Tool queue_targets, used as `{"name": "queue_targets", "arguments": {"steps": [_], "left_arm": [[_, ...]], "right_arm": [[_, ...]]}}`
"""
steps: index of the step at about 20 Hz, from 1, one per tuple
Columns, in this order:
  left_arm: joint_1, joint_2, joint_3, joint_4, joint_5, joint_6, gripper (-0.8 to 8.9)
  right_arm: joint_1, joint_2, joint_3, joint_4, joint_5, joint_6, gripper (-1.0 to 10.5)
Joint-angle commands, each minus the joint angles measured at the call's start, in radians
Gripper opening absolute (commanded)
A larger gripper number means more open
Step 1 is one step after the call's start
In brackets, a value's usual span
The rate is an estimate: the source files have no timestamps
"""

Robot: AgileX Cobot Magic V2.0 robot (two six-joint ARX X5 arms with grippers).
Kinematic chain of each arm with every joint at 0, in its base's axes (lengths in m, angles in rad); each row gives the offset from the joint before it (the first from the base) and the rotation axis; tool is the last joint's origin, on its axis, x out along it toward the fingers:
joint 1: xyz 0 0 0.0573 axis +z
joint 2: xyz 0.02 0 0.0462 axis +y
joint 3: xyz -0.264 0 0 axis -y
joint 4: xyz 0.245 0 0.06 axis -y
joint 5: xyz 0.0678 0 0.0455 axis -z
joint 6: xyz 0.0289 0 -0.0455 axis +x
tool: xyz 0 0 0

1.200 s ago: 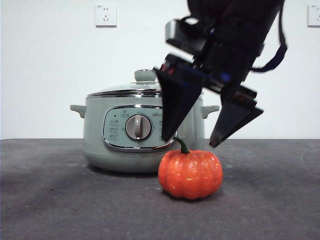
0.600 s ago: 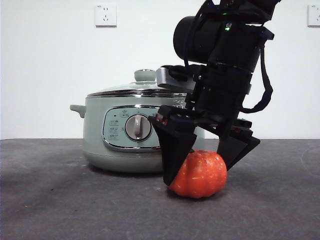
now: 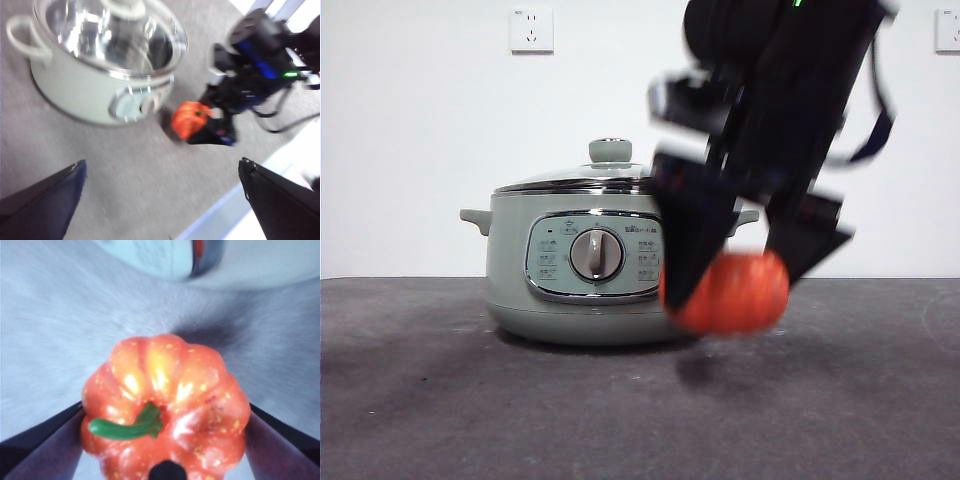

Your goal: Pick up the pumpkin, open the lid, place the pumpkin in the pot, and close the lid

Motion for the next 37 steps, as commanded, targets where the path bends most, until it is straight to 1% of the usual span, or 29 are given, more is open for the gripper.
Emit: {"name": "queue_targets", "arguments": {"steps": [1,3,6,9,12,14,17,19,21,23,26,28,33,35,36,37], "left_arm": [[0.0,0.006,0.007,0.061,-0.005,-0.028,7.85],[-0.008,0.041,0.007,0.137,-0.021,-0.06,7.84],[-0.056,0.139,0.015,0.257,-0.029,-0.094,7.84],[-0.128,0.281,0.098,0.296,-0.13,-0.084,7.84],[-0.197,0.443,0.224,0.343,-0.215,-0.07,7.84],[-0.233,0.561,0.317,0.363,-0.251,-0.064,7.84],[-0.292,0.741,0.454,0.364,-0.311,-0.039,7.84],[-0.32,0.847,0.525,0.369,-0.322,-0.022,7.84],[-0.346,0.933,0.578,0.384,-0.366,-0.018,7.84],[-0.362,0.996,0.601,0.432,-0.374,-0.016,7.84],[-0.381,1.063,0.604,0.511,-0.417,-0.012,7.84],[-0.385,1.1,0.604,0.544,-0.416,-0.013,7.84],[-0.401,1.158,0.604,0.594,-0.418,-0.013,7.84],[-0.413,1.158,0.604,0.605,-0.444,-0.013,7.83],[-0.416,1.158,0.604,0.609,-0.443,-0.013,7.76],[-0.416,1.158,0.604,0.608,-0.443,-0.013,7.39]], "right_arm": [[0.003,-0.121,0.002,-0.055,0.006,0.013,-0.1],[0.003,-0.249,0.002,-0.094,0.006,0.013,-0.1],[0.002,-0.414,0.002,-0.121,0.006,0.013,-0.1],[0.001,-0.547,0.002,-0.151,0.006,0.019,-0.1],[0.001,-0.637,0.002,-0.164,0.006,0.051,-0.1],[0.001,-0.679,0.002,-0.178,0.006,0.051,-0.1],[0.001,-0.714,0.002,-0.188,0.009,0.054,-0.1],[0.001,-0.724,0.002,-0.191,0.008,0.066,-0.1],[0.001,-0.726,0.002,-0.193,0.008,0.082,-0.1],[0.001,-0.727,0.002,-0.198,0.007,0.085,-0.1],[0.001,-0.729,0.002,-0.201,0.008,0.092,-0.1],[0.001,-0.729,0.002,-0.203,0.008,0.092,-0.1],[0.001,-0.729,0.002,-0.203,0.008,0.1,-0.1],[0.001,-0.729,0.002,-0.203,0.009,0.103,-0.1],[0.001,-0.729,0.002,-0.203,0.01,0.103,-0.1],[0.001,-0.729,0.002,-0.203,0.01,0.103,-0.1]]}}
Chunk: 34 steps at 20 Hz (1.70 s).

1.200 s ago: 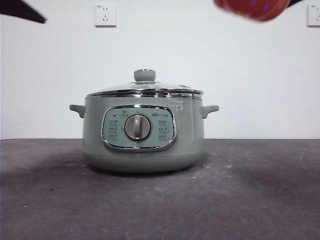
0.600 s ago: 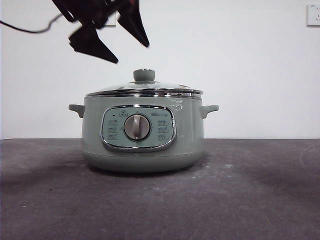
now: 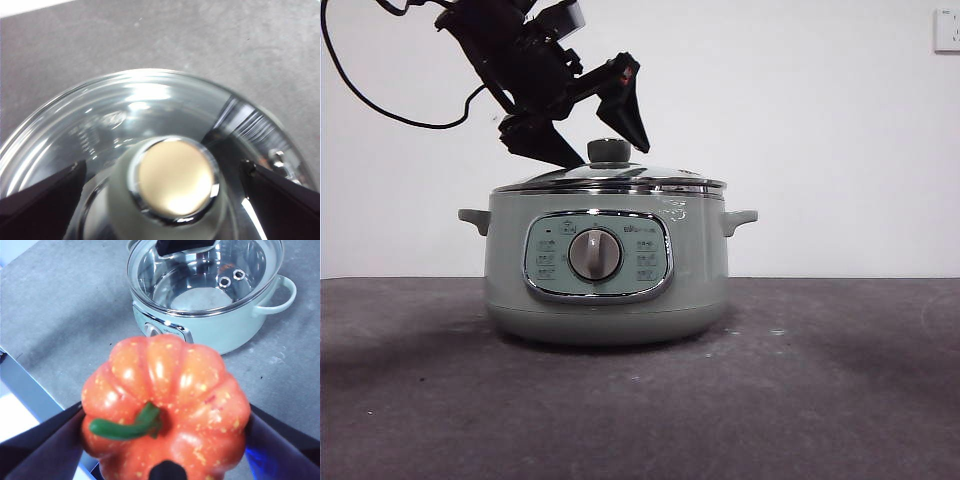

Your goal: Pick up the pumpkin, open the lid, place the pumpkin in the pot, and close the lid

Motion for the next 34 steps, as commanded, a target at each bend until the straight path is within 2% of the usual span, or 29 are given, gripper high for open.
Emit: {"name": "queue_targets", "arguments": {"steps": [1,3,5,7,9,12,18,25,31,34], "left_arm": [[-0.004,0.005,0.003,0.001,-0.004,0.011,6.35],[-0.006,0.005,0.003,-0.013,-0.001,0.011,4.04],[-0.006,0.004,0.003,-0.027,0.0,0.011,2.68],[-0.006,0.004,0.004,-0.043,0.0,0.011,1.82],[-0.006,0.002,0.005,-0.05,0.0,0.011,1.51],[-0.006,-0.003,0.006,-0.048,0.0,0.011,0.05],[-0.006,-0.037,0.007,-0.049,0.002,0.011,-0.09],[0.011,-0.172,0.008,-0.057,0.0,0.011,-0.09],[0.047,-0.399,0.008,-0.221,-0.009,0.039,-0.09],[0.064,-0.529,0.008,-0.338,-0.063,0.069,-0.09]], "right_arm": [[0.001,-0.002,0.002,0.002,0.006,0.012,-0.1],[0.001,-0.002,0.002,0.003,0.006,0.012,-0.1],[0.001,-0.002,0.002,0.002,0.033,0.012,-0.1],[0.001,-0.002,0.002,0.002,0.05,0.012,-0.1],[0.001,-0.002,0.002,0.002,0.05,0.012,-0.1],[0.001,-0.002,0.002,0.002,0.05,0.012,-0.1],[0.001,-0.002,0.002,0.002,0.051,0.012,-0.1],[0.001,0.014,0.002,0.024,0.055,0.012,-0.1],[0.001,0.142,0.012,0.208,0.054,0.005,-0.1],[0.001,0.275,0.058,0.291,0.054,-0.033,-0.1]]}}
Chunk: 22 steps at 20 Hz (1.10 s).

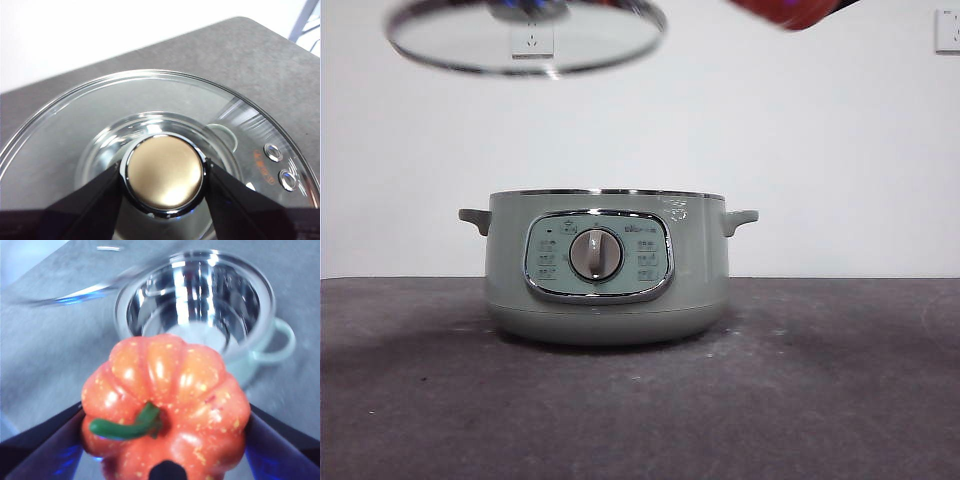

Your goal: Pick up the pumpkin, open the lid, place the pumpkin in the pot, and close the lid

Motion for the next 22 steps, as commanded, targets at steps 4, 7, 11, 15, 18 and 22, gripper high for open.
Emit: {"name": "queue_targets", "arguments": {"steps": [4,7,11,15,18,22], "left_arm": [[0.016,-0.204,0.003,-0.141,-0.034,0.04,-0.09],[0.016,-0.29,0.003,-0.222,-0.034,0.04,-0.09],[0.016,-0.373,0.003,-0.29,-0.034,0.04,-0.09],[0.016,-0.42,0.003,-0.332,-0.034,0.039,-0.09],[0.016,-0.438,0.003,-0.354,-0.033,0.036,-0.09],[0.015,-0.438,0.003,-0.383,-0.031,0.036,-0.09]], "right_arm": [[-0.021,0.299,0.208,0.065,0.003,-0.107,-0.1],[-0.057,0.5,0.387,0.064,0.001,-0.126,-0.1],[-0.093,0.714,0.547,0.066,-0.005,-0.143,-0.1],[-0.098,0.87,0.593,0.12,-0.005,-0.179,-0.1],[-0.09,0.941,0.593,0.144,-0.004,-0.196,-0.1],[-0.084,0.998,0.593,0.137,-0.005,-0.197,-0.1]]}}
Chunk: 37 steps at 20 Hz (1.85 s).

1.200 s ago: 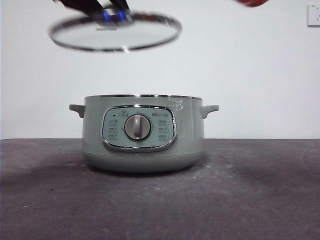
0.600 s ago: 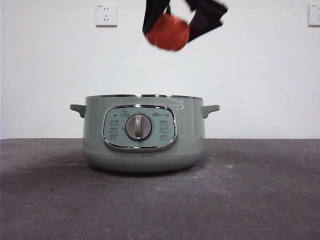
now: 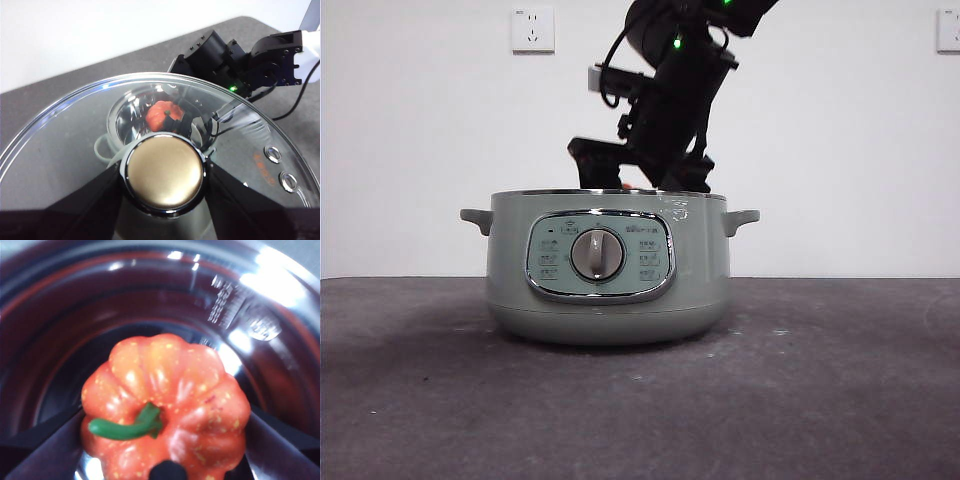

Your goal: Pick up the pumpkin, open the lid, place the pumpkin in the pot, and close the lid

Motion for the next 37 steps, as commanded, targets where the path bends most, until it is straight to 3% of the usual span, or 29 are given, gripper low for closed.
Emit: {"name": "queue_targets", "arguments": {"steps": [1,7,8,11,12,20,26,30,37], "left_arm": [[0.0,-0.011,0.003,0.041,0.009,0.007,-0.09],[0.0,-0.011,0.003,0.043,0.01,0.007,-0.09],[0.0,-0.011,0.003,0.043,0.01,0.007,-0.09],[0.0,-0.011,0.003,0.036,0.011,0.007,-0.09],[0.0,-0.011,0.003,0.037,0.011,0.007,-0.09],[0.0,-0.008,0.003,0.047,0.01,0.007,-0.09],[-0.005,0.109,0.003,0.144,0.018,0.012,-0.09],[-0.011,0.251,0.003,0.29,0.048,0.012,-0.09],[-0.019,0.485,0.003,0.482,0.07,0.015,-0.09]], "right_arm": [[0.009,0.032,0.002,-0.008,-0.002,-0.016,-0.1],[0.042,0.053,0.002,-0.039,-0.002,-0.061,0.0],[0.042,0.053,0.002,-0.045,-0.002,-0.06,0.8],[0.042,0.053,0.002,-0.052,-0.001,-0.055,5.1],[0.042,0.053,0.002,-0.055,0.0,-0.05,5.4],[0.041,-0.003,0.004,-0.05,0.006,-0.047,5.5],[-0.017,-0.38,0.004,-0.213,0.163,0.029,5.4],[-0.058,-0.629,0.004,-0.346,0.156,0.059,5.4],[-0.057,-0.832,0.004,-0.52,0.148,0.069,5.4]]}}
